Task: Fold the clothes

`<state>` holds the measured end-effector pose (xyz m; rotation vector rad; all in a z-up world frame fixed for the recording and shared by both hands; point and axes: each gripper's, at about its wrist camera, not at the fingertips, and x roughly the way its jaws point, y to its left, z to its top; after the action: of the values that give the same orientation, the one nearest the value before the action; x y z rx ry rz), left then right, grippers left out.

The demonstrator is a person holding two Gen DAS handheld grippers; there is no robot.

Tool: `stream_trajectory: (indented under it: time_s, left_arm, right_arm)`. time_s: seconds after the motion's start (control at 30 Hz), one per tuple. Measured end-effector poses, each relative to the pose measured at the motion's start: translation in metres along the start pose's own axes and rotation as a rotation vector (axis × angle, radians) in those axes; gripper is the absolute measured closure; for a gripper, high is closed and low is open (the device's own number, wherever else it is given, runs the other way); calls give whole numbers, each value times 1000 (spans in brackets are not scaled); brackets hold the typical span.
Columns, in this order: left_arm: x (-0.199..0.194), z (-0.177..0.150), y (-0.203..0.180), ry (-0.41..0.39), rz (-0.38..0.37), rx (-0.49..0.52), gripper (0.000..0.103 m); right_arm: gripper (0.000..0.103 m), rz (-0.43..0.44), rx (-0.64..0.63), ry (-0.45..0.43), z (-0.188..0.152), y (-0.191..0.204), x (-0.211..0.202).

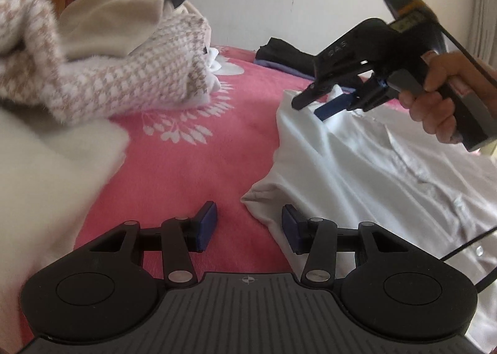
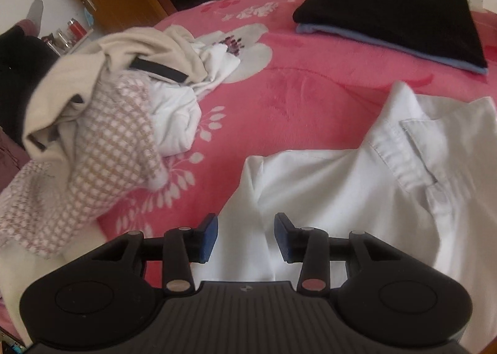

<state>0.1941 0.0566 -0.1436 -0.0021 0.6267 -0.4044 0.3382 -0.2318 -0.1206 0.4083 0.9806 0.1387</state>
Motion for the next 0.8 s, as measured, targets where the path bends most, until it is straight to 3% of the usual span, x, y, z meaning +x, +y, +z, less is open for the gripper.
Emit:
stream_trajectory:
  time_s: [0.1,0.17,0.43,0.6,0.63,0.8]
  left_arm:
    - [1,0,-3,-11,29,10,64]
    - [2,0,-1,-13,45,1,66]
    - [1,1,3,-12,57,-26,70]
    - [-4,1,7,-22,77,-48,69]
    - [-5,2,8,-25,85,-55,69]
    - [-4,4,23,-24,121,-135,70]
  right_arm:
    - [96,14,-36,7,-5,0,5]
    - [103,15,-40,-11,-7,-3,5]
    - [103,26,10,-82,-9,-22,8]
    - [95,28,70,-73,-8,-27,10]
    - [89,27,80,-96,-9,-27,4]
    - [88,79,23,-136,-17,-17,-32]
